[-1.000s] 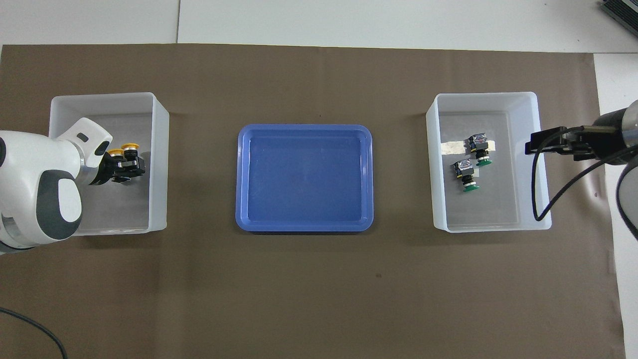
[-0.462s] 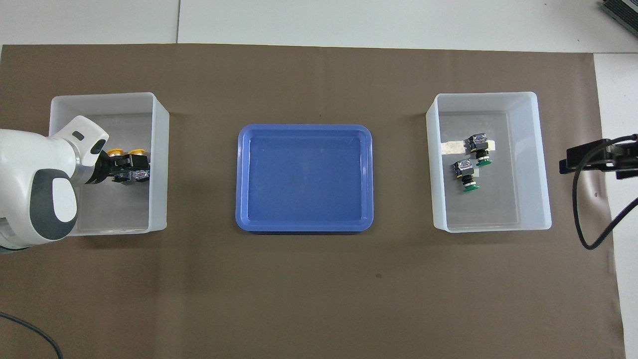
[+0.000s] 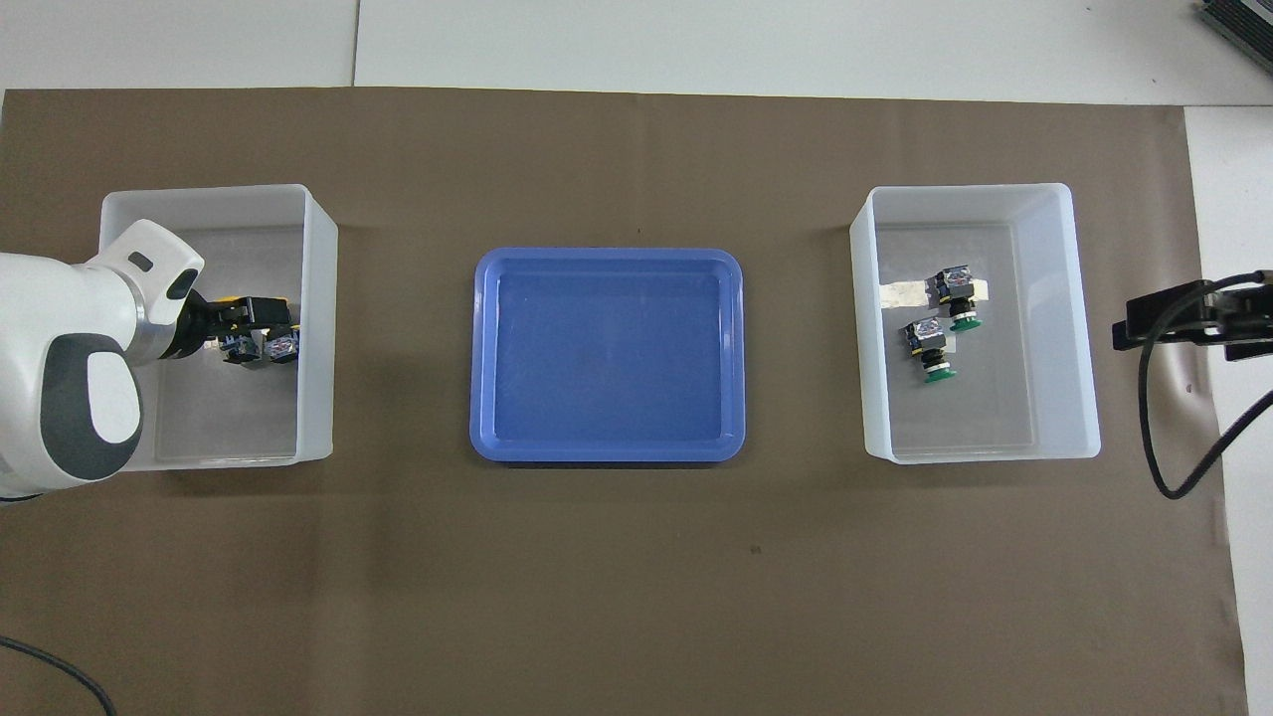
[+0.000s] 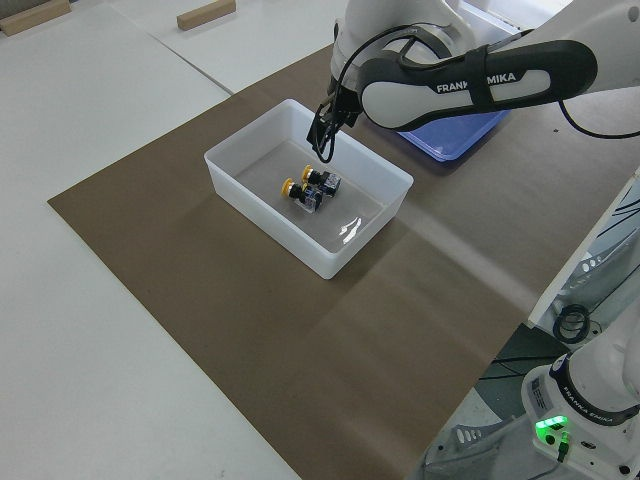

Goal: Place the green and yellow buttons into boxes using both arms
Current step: 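Open the left gripper to release the yellow button and lift it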

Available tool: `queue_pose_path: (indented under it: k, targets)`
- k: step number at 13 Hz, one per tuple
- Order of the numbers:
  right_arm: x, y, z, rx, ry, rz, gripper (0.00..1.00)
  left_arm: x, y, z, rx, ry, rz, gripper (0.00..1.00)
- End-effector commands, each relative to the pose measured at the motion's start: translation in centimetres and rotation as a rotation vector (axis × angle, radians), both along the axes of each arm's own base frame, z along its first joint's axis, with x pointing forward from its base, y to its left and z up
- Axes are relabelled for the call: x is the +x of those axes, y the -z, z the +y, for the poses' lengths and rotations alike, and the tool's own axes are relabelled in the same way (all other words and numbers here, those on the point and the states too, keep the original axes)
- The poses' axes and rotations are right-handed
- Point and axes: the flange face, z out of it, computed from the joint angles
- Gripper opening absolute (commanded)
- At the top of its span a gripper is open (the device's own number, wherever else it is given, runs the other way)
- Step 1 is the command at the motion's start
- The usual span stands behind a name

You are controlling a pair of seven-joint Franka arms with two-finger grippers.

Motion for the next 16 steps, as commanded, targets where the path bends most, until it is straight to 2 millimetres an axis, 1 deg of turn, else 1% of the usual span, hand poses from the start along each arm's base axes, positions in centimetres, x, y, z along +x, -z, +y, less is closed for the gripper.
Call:
queue_pose_path:
  k: [1,2,3,6,7,8,9,10,11,12,13,15,16]
  targets:
    - [-1.0,-0.1,-0.1,-0.006,-0.015,0.004,1.0,-2.4,-4.1,-1.9,0.038,0.073,0.005,1.0]
    - [-1.0,-0.1,-0.1,-0.006,-0.015,0.006,1.0,-2.4,-5.6,-2.7,0.045,0.094,0.001,1.0]
    - [-1.1,-0.2,-0.1,-0.006,-0.015,0.004,1.0,-1.6,-8.3,-3.0,0.073,0.114,0.012,1.0]
    - [-1.0,-0.3,-0.2,-0.004,-0.035,0.0,1.0,1.5,-14.4,-3.3,0.11,0.132,0.059,1.0]
    - [-1.0,-0.2,-0.2,-0.004,-0.038,0.001,1.0,2.1,-16.1,-3.2,0.113,0.129,0.102,1.0]
    - [-1.0,-0.2,0.0,-0.003,-0.042,0.001,1.0,2.6,-17.1,-3.1,0.111,0.125,0.144,1.0]
    - [-0.9,-0.2,0.1,-0.003,-0.044,0.001,1.0,3.3,-17.8,-2.7,0.105,0.117,0.158,1.0]
    - [-0.9,-0.2,0.3,-0.004,-0.048,-0.003,1.0,3.6,-18.4,-3.0,0.093,0.119,0.156,1.0]
    - [-0.8,-0.3,0.4,-0.005,-0.05,-0.006,1.0,3.5,-18.5,-2.8,0.07,0.115,0.155,1.0]
    - [-0.8,-0.3,0.3,-0.008,-0.048,-0.007,1.0,2.5,-18.8,-2.8,0.066,0.114,0.17,1.0]
    - [-0.8,-0.3,-0.1,-0.008,-0.042,-0.01,1.0,1.1,-18.9,-2.3,0.068,0.112,0.196,1.0]
    - [-0.8,-0.1,-0.7,-0.007,-0.033,-0.007,1.0,-0.1,-17.7,-1.7,0.07,0.114,0.225,1.0]
    - [-0.8,-0.1,-0.8,-0.007,-0.031,-0.007,1.0,-0.5,-17.0,-0.7,0.071,0.131,0.234,1.0]
